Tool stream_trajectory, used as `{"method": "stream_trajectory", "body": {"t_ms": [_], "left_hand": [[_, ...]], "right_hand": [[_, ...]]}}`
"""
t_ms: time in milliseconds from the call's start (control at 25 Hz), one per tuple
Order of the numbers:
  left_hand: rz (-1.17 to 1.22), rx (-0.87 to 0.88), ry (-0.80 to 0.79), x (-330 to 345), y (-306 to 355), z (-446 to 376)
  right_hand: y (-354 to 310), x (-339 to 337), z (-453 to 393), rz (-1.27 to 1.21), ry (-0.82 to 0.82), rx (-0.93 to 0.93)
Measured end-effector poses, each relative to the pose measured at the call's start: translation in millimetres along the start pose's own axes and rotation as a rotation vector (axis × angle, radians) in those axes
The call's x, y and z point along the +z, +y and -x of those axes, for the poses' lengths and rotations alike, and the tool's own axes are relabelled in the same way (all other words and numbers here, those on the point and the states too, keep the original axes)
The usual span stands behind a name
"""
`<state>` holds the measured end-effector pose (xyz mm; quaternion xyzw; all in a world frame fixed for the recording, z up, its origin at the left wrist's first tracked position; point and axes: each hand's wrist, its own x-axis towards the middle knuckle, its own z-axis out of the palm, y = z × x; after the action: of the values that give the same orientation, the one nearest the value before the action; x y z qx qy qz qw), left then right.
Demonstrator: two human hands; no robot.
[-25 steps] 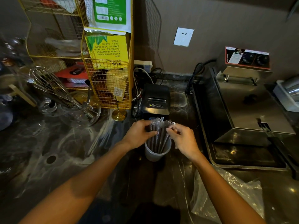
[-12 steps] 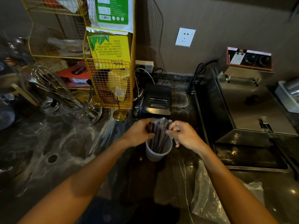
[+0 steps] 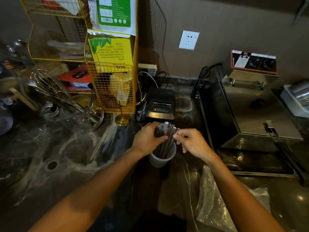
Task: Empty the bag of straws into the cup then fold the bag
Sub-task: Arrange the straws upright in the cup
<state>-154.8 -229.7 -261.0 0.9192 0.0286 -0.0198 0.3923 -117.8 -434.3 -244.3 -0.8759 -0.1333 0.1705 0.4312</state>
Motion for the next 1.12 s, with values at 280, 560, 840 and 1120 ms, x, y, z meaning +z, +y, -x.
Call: {"method": "stream_trajectory", "body": {"t_ms": [280, 560, 840, 1120], "left_hand": [[0.126, -0.025, 0.009, -1.8, -11.8, 3.3], [0.126, -0.054, 0.059, -12.1, -18.0, 13.8], [0.192, -0.024, 0.053, -14.7, -17.8, 24.0], [0.214, 0.018, 0.018, -24.0, -17.9, 29.3]], "right_hand": [[8.8, 5.5, -0.5, -0.016, 0.011, 0.052], [4.8, 12.1, 2.5, -0.001, 0.037, 0.124], [-3.7, 10.0, 17.9, 0.053, 0.039, 0.064], [-13.5, 19.5, 20.9, 0.067, -0.001, 0.033]]}}
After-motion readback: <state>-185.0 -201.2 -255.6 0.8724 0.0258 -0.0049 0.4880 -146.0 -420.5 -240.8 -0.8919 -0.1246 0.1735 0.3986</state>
